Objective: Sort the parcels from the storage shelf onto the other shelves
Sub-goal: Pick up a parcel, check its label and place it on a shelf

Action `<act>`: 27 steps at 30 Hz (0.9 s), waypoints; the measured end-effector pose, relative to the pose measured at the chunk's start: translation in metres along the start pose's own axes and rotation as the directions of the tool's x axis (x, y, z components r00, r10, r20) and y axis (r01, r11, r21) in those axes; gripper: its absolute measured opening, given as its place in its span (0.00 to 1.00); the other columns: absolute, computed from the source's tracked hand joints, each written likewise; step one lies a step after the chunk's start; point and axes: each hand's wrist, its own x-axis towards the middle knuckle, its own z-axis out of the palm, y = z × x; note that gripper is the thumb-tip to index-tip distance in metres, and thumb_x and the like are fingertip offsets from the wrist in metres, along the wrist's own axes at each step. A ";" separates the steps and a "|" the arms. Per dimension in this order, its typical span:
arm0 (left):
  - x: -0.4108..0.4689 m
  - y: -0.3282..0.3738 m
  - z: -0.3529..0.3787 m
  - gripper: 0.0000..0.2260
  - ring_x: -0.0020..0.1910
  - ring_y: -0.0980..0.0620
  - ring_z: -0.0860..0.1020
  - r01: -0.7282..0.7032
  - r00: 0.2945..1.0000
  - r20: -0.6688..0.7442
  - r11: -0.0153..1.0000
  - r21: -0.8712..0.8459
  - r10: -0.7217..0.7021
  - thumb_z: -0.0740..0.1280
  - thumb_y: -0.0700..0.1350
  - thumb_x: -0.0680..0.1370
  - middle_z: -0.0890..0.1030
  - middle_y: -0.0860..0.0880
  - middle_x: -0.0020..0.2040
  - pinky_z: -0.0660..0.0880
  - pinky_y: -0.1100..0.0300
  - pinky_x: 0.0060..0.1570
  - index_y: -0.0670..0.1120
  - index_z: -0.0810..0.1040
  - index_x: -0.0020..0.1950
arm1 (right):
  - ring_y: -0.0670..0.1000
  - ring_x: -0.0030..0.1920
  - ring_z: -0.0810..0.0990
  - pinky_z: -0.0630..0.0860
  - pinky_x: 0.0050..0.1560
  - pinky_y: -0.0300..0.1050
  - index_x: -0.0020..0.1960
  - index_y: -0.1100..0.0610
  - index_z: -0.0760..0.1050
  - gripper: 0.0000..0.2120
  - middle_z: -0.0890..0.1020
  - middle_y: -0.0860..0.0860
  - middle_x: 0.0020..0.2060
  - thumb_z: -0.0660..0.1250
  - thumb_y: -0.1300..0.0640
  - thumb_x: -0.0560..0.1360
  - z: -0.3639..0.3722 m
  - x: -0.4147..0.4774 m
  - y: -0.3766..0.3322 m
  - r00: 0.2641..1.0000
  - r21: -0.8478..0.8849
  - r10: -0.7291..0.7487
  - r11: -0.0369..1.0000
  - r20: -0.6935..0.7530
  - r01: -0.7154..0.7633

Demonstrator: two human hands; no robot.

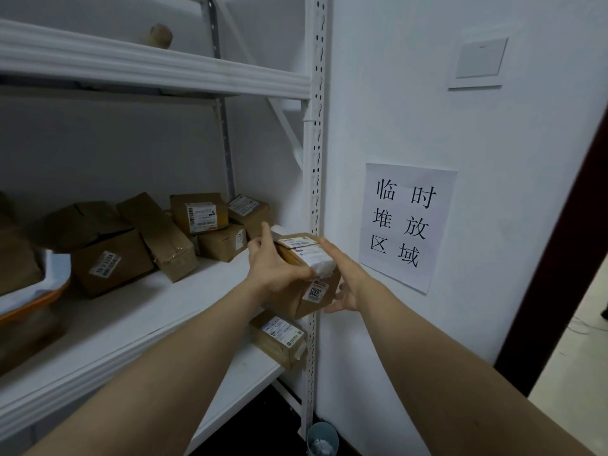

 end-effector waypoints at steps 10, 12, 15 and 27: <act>0.011 0.013 -0.011 0.25 0.59 0.50 0.74 0.106 0.994 0.020 0.900 -0.422 -0.108 0.67 0.30 0.73 0.79 0.49 0.58 0.69 0.55 0.59 0.43 0.72 0.70 | 0.65 0.51 0.78 0.78 0.45 0.58 0.64 0.59 0.68 0.43 0.77 0.64 0.54 0.54 0.23 0.68 -0.027 0.000 0.013 0.956 0.211 0.294 0.933 0.011 -0.290; 0.010 0.016 -0.010 0.18 0.56 0.52 0.72 0.121 0.992 0.014 0.915 -0.385 -0.125 0.68 0.31 0.74 0.78 0.51 0.53 0.69 0.56 0.60 0.41 0.78 0.63 | 0.63 0.49 0.79 0.78 0.44 0.54 0.60 0.62 0.71 0.46 0.79 0.64 0.51 0.48 0.21 0.68 -0.030 -0.001 0.014 0.948 0.198 0.318 0.929 -0.001 -0.312; 0.011 0.018 -0.008 0.12 0.54 0.52 0.73 0.133 0.991 0.021 0.932 -0.336 -0.134 0.69 0.36 0.76 0.78 0.50 0.54 0.71 0.56 0.62 0.40 0.80 0.59 | 0.59 0.42 0.80 0.77 0.38 0.46 0.48 0.64 0.72 0.45 0.81 0.61 0.43 0.43 0.22 0.70 -0.030 -0.006 0.016 0.947 0.145 0.319 0.938 -0.016 -0.314; 0.010 0.010 -0.009 0.17 0.61 0.44 0.71 0.245 0.969 0.041 0.933 -0.262 -0.243 0.60 0.36 0.80 0.73 0.45 0.65 0.70 0.52 0.61 0.46 0.74 0.67 | 0.59 0.43 0.80 0.81 0.35 0.45 0.54 0.62 0.72 0.37 0.80 0.61 0.43 0.47 0.28 0.75 -0.026 -0.007 0.022 0.968 0.037 0.244 0.970 -0.058 -0.242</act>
